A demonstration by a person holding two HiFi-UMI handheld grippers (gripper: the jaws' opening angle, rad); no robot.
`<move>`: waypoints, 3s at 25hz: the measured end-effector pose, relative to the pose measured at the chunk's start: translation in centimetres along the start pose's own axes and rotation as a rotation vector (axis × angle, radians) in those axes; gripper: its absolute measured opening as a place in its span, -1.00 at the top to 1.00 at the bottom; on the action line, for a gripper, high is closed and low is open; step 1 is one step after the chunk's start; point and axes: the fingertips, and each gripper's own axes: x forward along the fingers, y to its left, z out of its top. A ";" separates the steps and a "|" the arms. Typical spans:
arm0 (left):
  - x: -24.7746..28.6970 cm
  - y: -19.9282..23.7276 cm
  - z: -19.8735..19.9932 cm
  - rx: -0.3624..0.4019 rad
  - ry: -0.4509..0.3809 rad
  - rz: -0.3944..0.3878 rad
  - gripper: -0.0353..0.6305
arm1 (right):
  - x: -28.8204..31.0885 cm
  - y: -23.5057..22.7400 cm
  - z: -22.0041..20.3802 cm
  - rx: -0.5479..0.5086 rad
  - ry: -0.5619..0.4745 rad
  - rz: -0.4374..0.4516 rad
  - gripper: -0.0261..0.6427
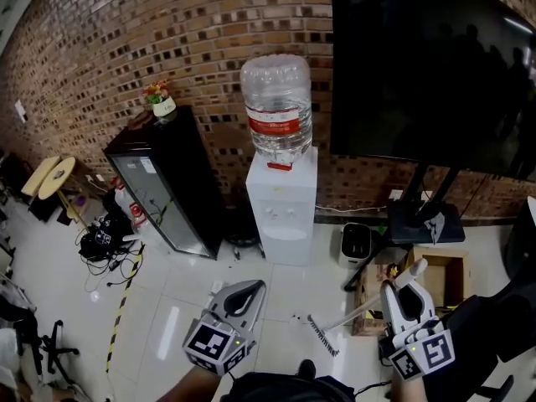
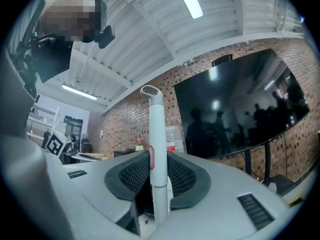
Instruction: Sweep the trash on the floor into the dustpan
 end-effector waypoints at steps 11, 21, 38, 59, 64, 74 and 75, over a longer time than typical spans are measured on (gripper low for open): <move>4.5 2.6 -4.1 -0.110 0.088 0.147 0.88 | 4.7 -9.1 -4.7 0.018 -0.006 0.077 0.57; 3.0 7.7 -9.6 -0.139 0.125 0.245 0.88 | 7.9 -11.2 -16.8 0.004 0.104 0.038 0.57; 8.9 10.1 -19.8 -0.173 0.141 0.176 0.88 | 11.3 -12.7 -29.3 0.031 0.230 -0.115 0.57; 9.2 15.2 -29.7 -0.264 0.289 0.132 0.88 | 11.9 -8.7 -40.0 -0.140 0.396 -0.284 0.58; 7.4 18.6 -29.7 -0.257 0.289 0.111 0.88 | 13.9 -4.4 -41.3 -0.164 0.415 -0.272 0.58; 2.2 27.6 -31.4 -0.283 0.276 0.097 0.88 | 20.7 4.7 -44.8 -0.173 0.470 -0.349 0.58; 1.4 28.9 -31.7 -0.285 0.278 0.102 0.88 | 21.7 6.1 -45.2 -0.172 0.473 -0.343 0.58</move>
